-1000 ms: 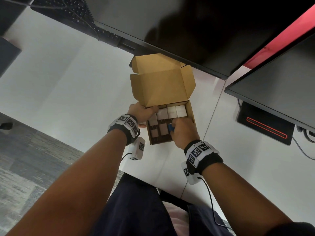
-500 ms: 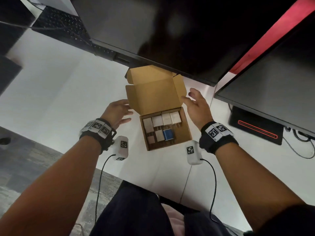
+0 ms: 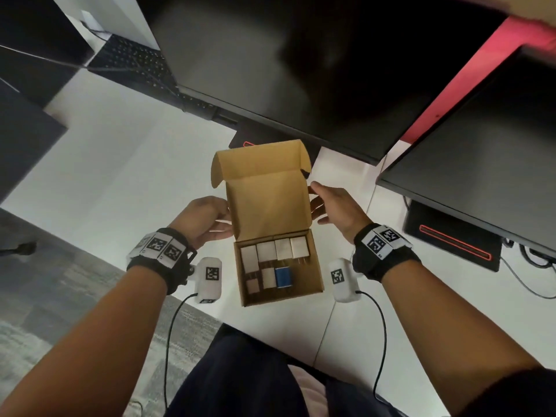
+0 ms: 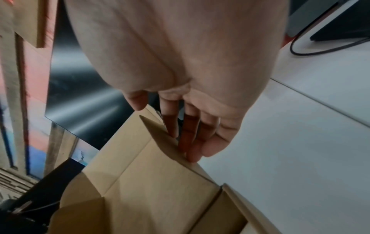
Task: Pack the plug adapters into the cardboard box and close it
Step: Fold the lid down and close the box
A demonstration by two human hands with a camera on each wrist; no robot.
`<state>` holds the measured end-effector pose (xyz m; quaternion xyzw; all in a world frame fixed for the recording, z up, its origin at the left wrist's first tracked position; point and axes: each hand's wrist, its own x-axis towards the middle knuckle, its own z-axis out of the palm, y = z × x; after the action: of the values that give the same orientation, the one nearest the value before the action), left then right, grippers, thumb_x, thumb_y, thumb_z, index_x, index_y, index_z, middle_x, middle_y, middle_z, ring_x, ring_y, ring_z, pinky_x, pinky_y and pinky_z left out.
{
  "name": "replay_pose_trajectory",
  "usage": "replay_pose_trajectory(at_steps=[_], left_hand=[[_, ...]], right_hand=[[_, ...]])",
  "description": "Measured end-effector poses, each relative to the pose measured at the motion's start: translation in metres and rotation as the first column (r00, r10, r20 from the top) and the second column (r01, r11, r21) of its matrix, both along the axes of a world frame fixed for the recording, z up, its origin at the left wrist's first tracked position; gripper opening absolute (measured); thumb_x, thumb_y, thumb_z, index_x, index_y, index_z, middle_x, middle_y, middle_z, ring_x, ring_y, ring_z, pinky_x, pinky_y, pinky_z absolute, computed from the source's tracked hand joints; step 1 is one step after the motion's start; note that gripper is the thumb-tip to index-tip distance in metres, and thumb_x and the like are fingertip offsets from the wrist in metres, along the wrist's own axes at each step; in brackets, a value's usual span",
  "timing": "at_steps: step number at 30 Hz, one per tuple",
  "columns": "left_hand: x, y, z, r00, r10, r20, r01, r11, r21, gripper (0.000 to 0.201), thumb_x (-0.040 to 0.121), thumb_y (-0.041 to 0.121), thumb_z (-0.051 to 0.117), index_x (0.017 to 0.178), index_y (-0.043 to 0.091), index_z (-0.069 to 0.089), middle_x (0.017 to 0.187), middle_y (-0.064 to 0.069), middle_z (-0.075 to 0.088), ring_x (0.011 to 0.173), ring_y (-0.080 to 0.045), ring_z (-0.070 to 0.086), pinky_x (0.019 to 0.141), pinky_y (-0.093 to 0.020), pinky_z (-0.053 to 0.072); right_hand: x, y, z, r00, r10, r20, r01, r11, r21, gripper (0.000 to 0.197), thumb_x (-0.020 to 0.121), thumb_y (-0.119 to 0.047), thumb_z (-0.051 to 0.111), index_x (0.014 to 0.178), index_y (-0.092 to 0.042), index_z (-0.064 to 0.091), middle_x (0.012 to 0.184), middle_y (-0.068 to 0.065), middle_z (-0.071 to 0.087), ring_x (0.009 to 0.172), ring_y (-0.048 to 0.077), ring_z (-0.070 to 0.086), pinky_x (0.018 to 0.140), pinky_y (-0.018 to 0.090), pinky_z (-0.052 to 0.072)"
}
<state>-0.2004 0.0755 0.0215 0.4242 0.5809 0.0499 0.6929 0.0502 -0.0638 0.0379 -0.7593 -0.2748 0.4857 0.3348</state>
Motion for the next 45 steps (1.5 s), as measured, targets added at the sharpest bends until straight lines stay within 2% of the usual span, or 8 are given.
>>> replay_pose_trajectory(at_steps=[6,13,18,22,27,31,37,45], left_hand=[[0.013,-0.003,0.010,0.994,-0.007,0.109,-0.004,0.995,0.101,0.035,0.100,-0.009,0.047,0.119,0.009,0.070,0.116,-0.018,0.071,0.098,-0.035,0.072,0.081,-0.038,0.068],[0.023,-0.019,0.002,0.974,0.026,0.225,-0.060,0.987,0.146,0.031,0.105,0.000,0.051,0.113,0.006,0.080,0.109,-0.010,0.077,0.095,-0.026,0.070,0.075,-0.024,0.063],[0.027,-0.023,-0.013,0.978,-0.005,0.209,-0.040,0.977,0.210,0.011,0.091,0.017,0.080,0.087,0.023,0.087,0.095,0.004,0.083,0.097,-0.022,0.073,0.091,-0.037,0.060],[0.027,-0.023,-0.025,0.981,-0.188,0.048,0.160,0.925,0.344,0.035,0.078,0.001,0.079,0.101,0.027,0.082,0.108,-0.005,0.081,0.094,-0.028,0.074,0.102,-0.048,0.059],[0.039,-0.029,-0.034,0.897,-0.331,-0.293,0.439,0.747,0.500,0.055,0.085,0.009,0.081,0.133,0.031,0.067,0.109,-0.005,0.060,0.087,-0.024,0.065,0.084,-0.041,0.062],[0.046,-0.035,-0.027,0.872,-0.269,-0.409,0.443,0.789,0.425,0.060,0.096,0.033,0.072,0.151,0.026,0.049,0.111,-0.005,0.066,0.095,-0.024,0.063,0.089,-0.037,0.055],[0.047,-0.034,-0.028,0.865,-0.311,-0.395,0.365,0.929,0.068,0.058,0.097,0.059,0.060,0.093,0.003,0.072,0.104,-0.018,0.078,0.091,-0.035,0.079,0.075,-0.048,0.069],[0.045,-0.024,-0.032,0.913,-0.315,-0.260,0.330,0.944,0.018,0.053,0.098,0.055,0.064,0.122,0.008,0.068,0.115,-0.014,0.077,0.101,-0.034,0.078,0.070,-0.040,0.064]], right_hand=[[0.014,-0.012,0.018,0.977,-0.123,-0.177,0.140,0.986,0.089,0.039,0.105,-0.047,0.035,0.116,-0.029,0.068,0.112,0.016,0.070,0.094,0.029,0.067,0.083,0.043,0.054],[0.032,-0.040,0.019,0.905,-0.248,-0.346,0.270,0.963,0.016,0.045,0.104,-0.053,0.038,0.101,-0.019,0.068,0.104,0.009,0.072,0.105,0.033,0.068,0.097,0.053,0.053],[0.029,-0.054,-0.002,0.958,-0.164,-0.234,0.161,0.986,-0.031,0.050,0.097,-0.056,0.053,0.103,-0.011,0.071,0.109,0.002,0.076,0.108,0.026,0.069,0.090,0.042,0.053],[0.023,-0.064,-0.026,0.997,-0.072,-0.023,0.071,0.997,-0.026,0.030,0.081,-0.043,0.080,0.097,-0.019,0.072,0.119,-0.006,0.070,0.102,0.022,0.070,0.090,0.038,0.056],[0.009,-0.075,-0.050,0.981,0.034,0.191,-0.011,0.993,-0.119,0.039,0.082,-0.037,0.080,0.112,-0.029,0.056,0.110,-0.003,0.063,0.099,0.018,0.065,0.083,0.036,0.055],[-0.001,-0.083,-0.063,0.992,-0.122,0.029,0.125,0.974,-0.190,0.044,0.086,-0.049,0.073,0.116,-0.021,0.057,0.103,0.004,0.071,0.092,0.023,0.073,0.080,0.044,0.064],[-0.007,-0.094,-0.068,0.957,-0.185,-0.223,0.152,0.975,-0.161,0.031,0.088,-0.024,0.080,0.109,-0.003,0.070,0.103,0.016,0.077,0.092,0.026,0.077,0.085,0.041,0.063],[-0.010,-0.094,-0.072,0.943,-0.264,-0.200,0.240,0.961,-0.137,0.037,0.078,-0.009,0.086,0.111,-0.002,0.070,0.104,0.014,0.076,0.099,0.030,0.074,0.090,0.040,0.061]])
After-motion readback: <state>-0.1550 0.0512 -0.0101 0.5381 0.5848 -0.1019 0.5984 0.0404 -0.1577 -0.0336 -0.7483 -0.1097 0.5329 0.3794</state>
